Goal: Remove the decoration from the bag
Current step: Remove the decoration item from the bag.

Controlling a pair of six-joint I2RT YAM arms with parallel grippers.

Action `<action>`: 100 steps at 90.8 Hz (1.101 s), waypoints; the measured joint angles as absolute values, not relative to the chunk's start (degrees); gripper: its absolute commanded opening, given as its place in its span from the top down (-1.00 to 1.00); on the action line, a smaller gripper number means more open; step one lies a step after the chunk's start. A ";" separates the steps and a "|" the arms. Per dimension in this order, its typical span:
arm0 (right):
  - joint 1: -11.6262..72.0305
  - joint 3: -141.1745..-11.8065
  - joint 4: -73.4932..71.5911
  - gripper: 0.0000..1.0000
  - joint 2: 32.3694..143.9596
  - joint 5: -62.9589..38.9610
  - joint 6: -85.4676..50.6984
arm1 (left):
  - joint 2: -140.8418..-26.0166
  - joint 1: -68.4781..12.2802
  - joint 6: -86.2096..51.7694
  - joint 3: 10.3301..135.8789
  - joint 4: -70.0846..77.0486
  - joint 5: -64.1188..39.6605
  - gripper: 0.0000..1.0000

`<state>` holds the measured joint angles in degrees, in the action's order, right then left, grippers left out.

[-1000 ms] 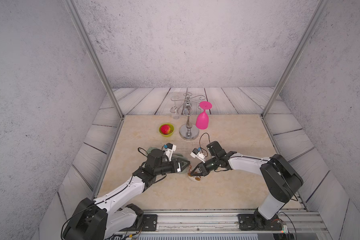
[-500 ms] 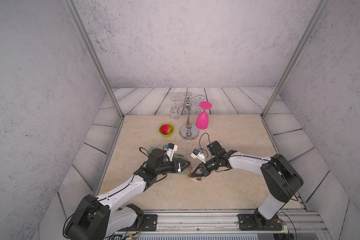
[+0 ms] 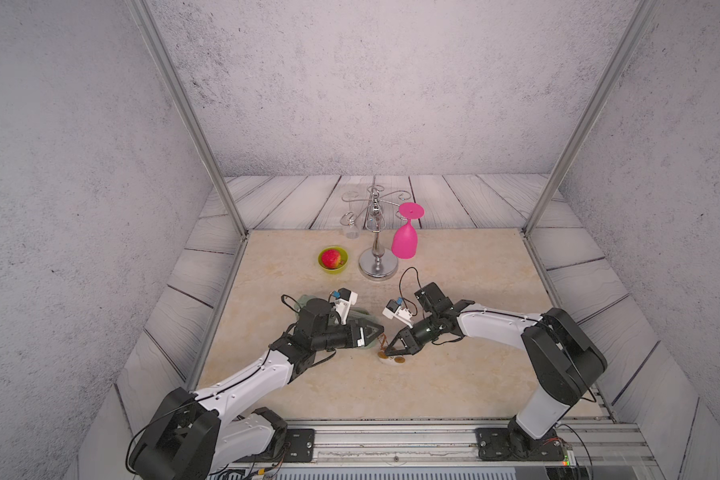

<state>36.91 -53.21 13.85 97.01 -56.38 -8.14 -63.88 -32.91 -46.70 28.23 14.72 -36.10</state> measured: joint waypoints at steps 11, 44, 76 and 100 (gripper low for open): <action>36.71 -53.21 14.37 1.00 97.01 -56.38 -7.86 | -59.90 -33.23 -47.68 28.23 11.16 -33.56 -0.44; 36.56 -53.21 15.27 1.00 96.99 -55.57 -7.66 | -61.45 -35.62 -51.62 28.03 9.96 -30.26 -0.42; 36.51 -53.49 15.66 1.00 96.84 -55.35 -7.66 | -63.44 -38.06 -54.85 27.79 13.56 -25.63 -0.32; 36.42 -53.63 15.66 1.00 96.40 -55.31 -7.66 | -67.16 -38.65 -56.62 27.77 16.53 -24.10 -0.16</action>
<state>36.42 -53.63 15.66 96.40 -55.31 -7.66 -67.16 -38.65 -56.62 27.77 16.53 -24.10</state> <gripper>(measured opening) 0.093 0.598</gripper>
